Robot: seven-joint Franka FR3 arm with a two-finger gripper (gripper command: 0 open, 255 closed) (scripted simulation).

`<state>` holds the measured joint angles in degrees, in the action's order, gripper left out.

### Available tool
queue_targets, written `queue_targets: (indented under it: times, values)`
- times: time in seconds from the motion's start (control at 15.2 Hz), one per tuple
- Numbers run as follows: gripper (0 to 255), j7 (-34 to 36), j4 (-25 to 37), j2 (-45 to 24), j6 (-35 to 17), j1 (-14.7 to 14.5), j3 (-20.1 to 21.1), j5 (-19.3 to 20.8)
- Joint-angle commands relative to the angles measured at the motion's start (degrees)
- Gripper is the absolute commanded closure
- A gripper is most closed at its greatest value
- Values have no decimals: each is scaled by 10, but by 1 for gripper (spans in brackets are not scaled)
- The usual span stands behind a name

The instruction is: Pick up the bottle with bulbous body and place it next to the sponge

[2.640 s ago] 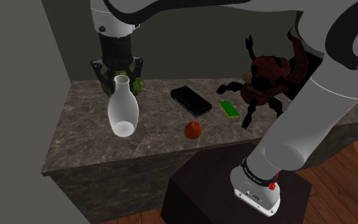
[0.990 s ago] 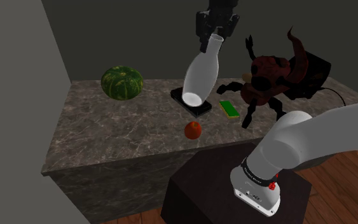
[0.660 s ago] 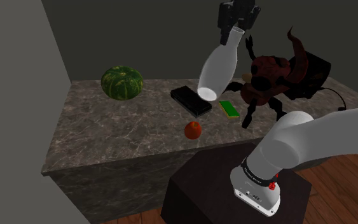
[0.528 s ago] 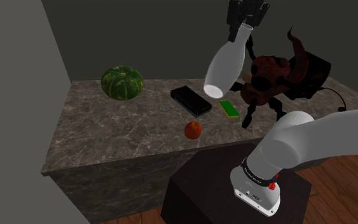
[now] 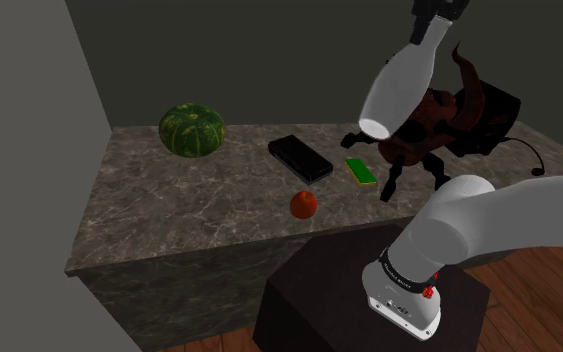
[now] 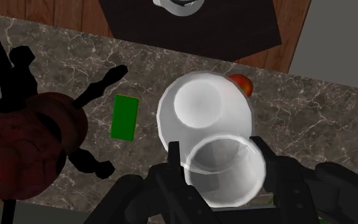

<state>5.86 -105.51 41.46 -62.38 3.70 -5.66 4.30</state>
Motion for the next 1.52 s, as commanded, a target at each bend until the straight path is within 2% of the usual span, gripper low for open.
queue_targets:
  times: [0.0,0.07,1.45]
  values:
    - [255,-28,24,0,22,1,-22,19]
    - [255,-44,39,-2,34,2,-34,28]
    - [255,-31,-208,108,-102,10,-41,39]
